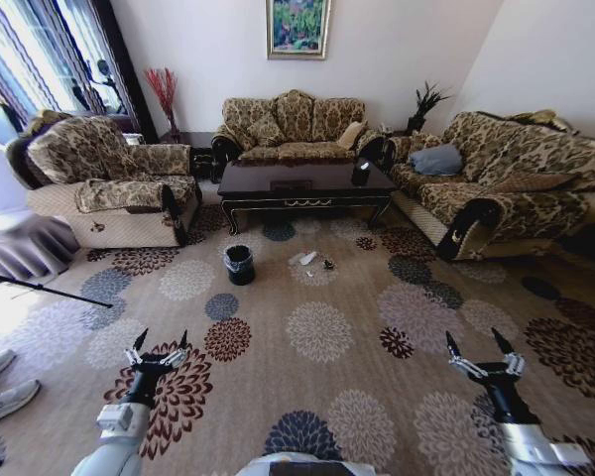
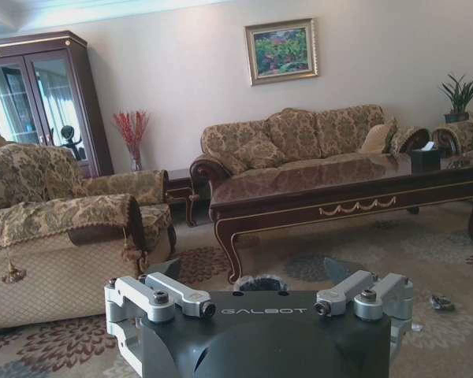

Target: Move to the front of the table and pick up the trash from the floor, then place it into the trash bin.

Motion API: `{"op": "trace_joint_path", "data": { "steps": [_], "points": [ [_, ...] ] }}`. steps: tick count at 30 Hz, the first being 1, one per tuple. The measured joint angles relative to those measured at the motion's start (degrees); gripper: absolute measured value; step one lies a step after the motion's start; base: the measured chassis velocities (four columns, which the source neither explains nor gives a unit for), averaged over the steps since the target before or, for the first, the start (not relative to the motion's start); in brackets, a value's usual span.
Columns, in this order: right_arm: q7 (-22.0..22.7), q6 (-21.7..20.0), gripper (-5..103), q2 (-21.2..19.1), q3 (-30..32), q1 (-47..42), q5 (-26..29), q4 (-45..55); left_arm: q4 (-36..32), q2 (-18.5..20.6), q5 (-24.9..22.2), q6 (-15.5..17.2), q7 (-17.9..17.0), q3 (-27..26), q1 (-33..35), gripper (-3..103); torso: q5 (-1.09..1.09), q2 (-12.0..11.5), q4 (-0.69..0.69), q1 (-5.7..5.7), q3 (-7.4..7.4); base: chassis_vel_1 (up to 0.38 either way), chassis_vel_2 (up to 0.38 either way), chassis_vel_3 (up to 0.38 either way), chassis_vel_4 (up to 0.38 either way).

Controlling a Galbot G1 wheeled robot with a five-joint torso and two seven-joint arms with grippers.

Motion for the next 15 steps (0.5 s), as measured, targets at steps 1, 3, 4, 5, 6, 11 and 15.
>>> {"op": "trace_joint_path", "data": {
  "steps": [1, 3, 4, 5, 6, 11, 15],
  "points": [
    [0.0, 0.0, 100, 0.0, 0.0, 0.0, 0.0, 0.0, 0.0, 0.0, 0.0, 0.0, 0.0, 0.0, 0.0, 100, 0.0, 0.0, 0.0, 0.0, 0.0, 0.0, 0.0, 0.0, 0.0],
    [0.0, -0.05, 100, -0.02, 0.15, 0.01, 0.09, 0.06, -1.0, 0.11, 0.27, 2.53, -0.6, 0.2, -0.18, 100, 0.0, -0.99, 0.0, -0.44, -0.54, 0.0, 0.0, 0.0, 0.0],
    [-0.04, -0.05, 100, 0.01, 0.19, -0.05, 0.14, 0.1, -1.47, 0.21, 0.49, 3.94, -1.07, 0.25, -0.23, 100, 0.0, -1.48, 0.0, -0.66, -0.82, 0.0, 0.0, 0.0, 0.0],
    [-0.04, -0.05, 100, 0.01, 0.19, -0.05, 0.14, 0.1, -1.47, 0.21, 0.49, 3.94, -1.07, 0.25, -0.23, 100, 0.0, -1.48, 0.0, -0.66, -0.82, 0.0, 0.0, 0.0, 0.0],
    [-0.1, 0.02, 100, 0.1, 0.25, -0.15, 0.22, 0.13, -1.93, 0.25, 0.86, 5.6, -1.53, 0.31, -0.31, 100, 0.0, -1.97, 0.0, -0.87, -1.11, 0.0, 0.0, 0.0, 0.0],
    [-0.98, 1.21, 100, 0.7, 0.69, -1.09, 0.56, 0.41, -3.01, 0.22, 2.42, 9.05, -2.6, 0.66, -0.76, 100, 0.0, -3.71, 0.0, -1.67, -2.03, 0.0, 0.0, 0.0, 0.0],
    [-1.26, 1.96, 100, 1.02, 0.77, -1.99, 0.62, 0.77, -4.4, -0.09, 2.64, 9.77, -2.85, 0.49, -0.35, 100, 0.0, -4.94, -0.01, -2.24, -2.71, 0.0, 0.0, 0.0, 0.0]
  ]
}}
